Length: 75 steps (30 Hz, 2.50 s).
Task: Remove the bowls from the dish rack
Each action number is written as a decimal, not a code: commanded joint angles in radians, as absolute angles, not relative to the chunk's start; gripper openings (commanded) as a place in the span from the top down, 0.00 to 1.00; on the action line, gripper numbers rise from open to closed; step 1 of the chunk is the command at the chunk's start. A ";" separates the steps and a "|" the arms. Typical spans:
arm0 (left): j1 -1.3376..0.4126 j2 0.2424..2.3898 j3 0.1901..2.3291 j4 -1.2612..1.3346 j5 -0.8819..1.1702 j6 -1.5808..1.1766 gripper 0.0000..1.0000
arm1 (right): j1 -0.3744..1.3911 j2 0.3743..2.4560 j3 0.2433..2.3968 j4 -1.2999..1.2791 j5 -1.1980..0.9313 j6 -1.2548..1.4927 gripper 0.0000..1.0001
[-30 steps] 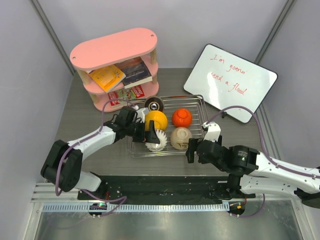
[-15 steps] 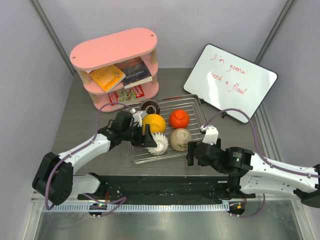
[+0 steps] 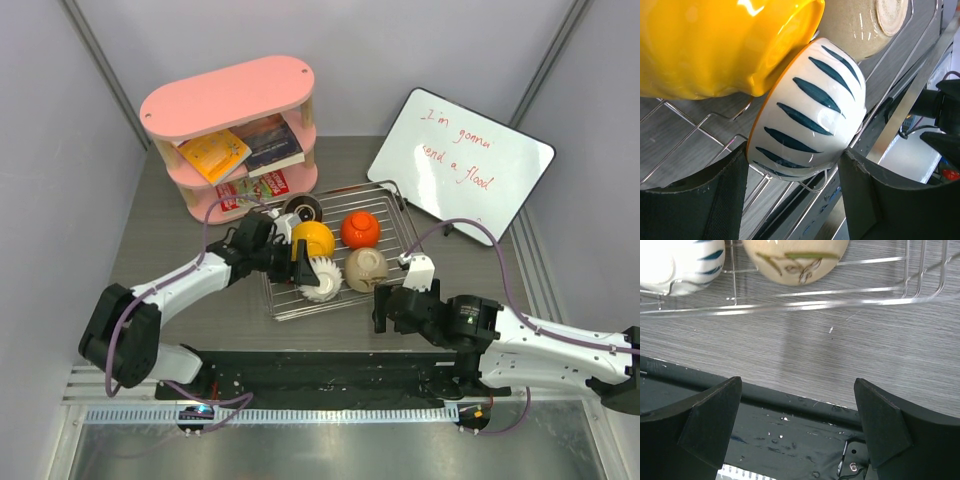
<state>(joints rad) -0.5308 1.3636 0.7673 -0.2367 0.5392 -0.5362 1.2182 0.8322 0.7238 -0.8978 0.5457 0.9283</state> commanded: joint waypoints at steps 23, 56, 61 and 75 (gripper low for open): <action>-0.526 1.318 0.949 -0.278 0.707 -0.496 1.00 | 1.221 0.865 0.690 -0.881 0.623 1.026 0.00; -0.554 1.250 1.098 -0.420 0.667 -0.465 1.00 | 1.220 0.805 0.695 -0.954 0.701 1.100 0.00; -0.554 1.204 1.114 -0.500 0.554 -0.448 1.00 | 1.220 0.808 0.701 -0.959 0.707 1.103 0.00; -0.554 1.000 1.075 -0.655 0.180 -0.399 1.00 | 1.220 0.802 0.693 -0.965 0.721 1.108 0.00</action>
